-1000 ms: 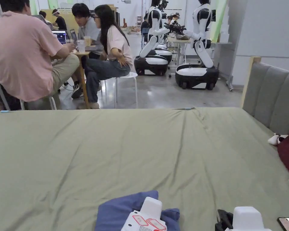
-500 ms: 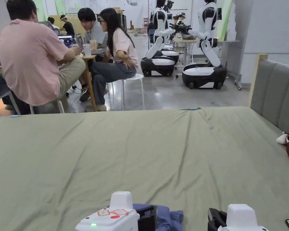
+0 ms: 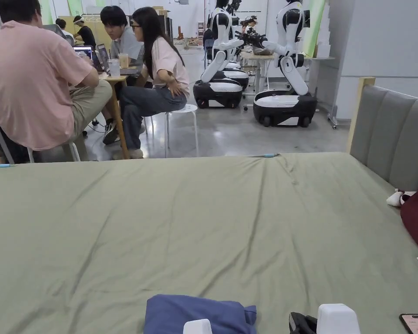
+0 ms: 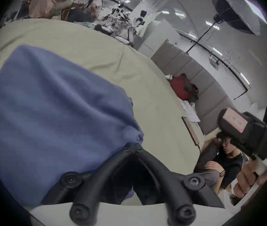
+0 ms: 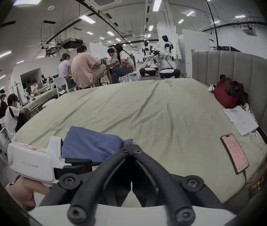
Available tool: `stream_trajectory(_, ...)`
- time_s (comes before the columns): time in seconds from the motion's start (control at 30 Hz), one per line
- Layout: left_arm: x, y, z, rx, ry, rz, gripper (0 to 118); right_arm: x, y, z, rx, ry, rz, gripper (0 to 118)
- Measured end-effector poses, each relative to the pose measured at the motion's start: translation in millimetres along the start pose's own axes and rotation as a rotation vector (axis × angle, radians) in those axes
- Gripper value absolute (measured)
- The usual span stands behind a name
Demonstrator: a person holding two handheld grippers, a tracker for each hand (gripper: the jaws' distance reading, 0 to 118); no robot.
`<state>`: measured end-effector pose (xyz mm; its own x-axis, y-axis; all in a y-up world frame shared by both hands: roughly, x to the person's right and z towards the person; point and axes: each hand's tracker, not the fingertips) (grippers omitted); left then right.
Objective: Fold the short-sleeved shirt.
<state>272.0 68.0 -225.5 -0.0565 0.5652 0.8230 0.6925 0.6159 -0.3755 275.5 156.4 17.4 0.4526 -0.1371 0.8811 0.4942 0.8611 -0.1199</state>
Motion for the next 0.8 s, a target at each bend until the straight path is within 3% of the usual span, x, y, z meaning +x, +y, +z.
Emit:
stream_trajectory(0.27, -46, 26, 96, 0.193, 0.061, 0.052, 2, -45, -3, -80, -0.132, 0.265, -0.094, 0)
stream_trajectory(0.33, -74, 27, 119, 0.233, 0.047, 0.113, 31, -50, -16, -115, -0.207, 0.364, -0.150, 0)
stream_trajectory(0.37, -87, 27, 125, 0.239, 0.034, 0.149, 68, -48, -23, -129, -0.253, 0.398, -0.175, 0)
stream_trajectory(0.4, -100, 25, 130, 0.243, 0.020, 0.194, 96, -47, -30, -141, -0.302, 0.365, -0.174, 0)
stream_trajectory(0.43, -113, 23, 133, 0.237, -0.002, 0.241, 117, -46, -35, -145, -0.329, 0.269, -0.130, 0)
stream_trajectory(0.47, -123, 20, 135, 0.239, -0.059, 0.291, 118, -43, -38, -146, -0.328, 0.210, -0.111, 0)
stream_trajectory(0.57, -151, 13, 119, 0.207, -0.211, 0.478, 118, -29, -35, -143, -0.314, 0.157, -0.203, 0)
stream_trajectory(0.63, -162, 7, 91, 0.140, -0.313, 0.583, 118, -38, -28, -139, -0.283, 0.064, -0.059, 0)
stream_trajectory(0.67, -162, 5, 78, 0.117, -0.342, 0.619, 117, -42, -28, -138, -0.282, 0.063, -0.010, 0)
stream_trajectory(0.73, -154, 4, 53, 0.129, -0.457, 0.626, 106, -51, -27, -136, -0.281, 0.048, 0.061, 0)
stream_trajectory(0.77, -148, 9, 42, 0.112, -0.445, 0.628, 94, -58, -29, -135, -0.273, 0.024, 0.100, 0)
stream_trajectory(0.8, -144, 14, 36, 0.112, -0.387, 0.623, 71, -64, -29, -134, -0.264, 0.008, 0.142, 0)
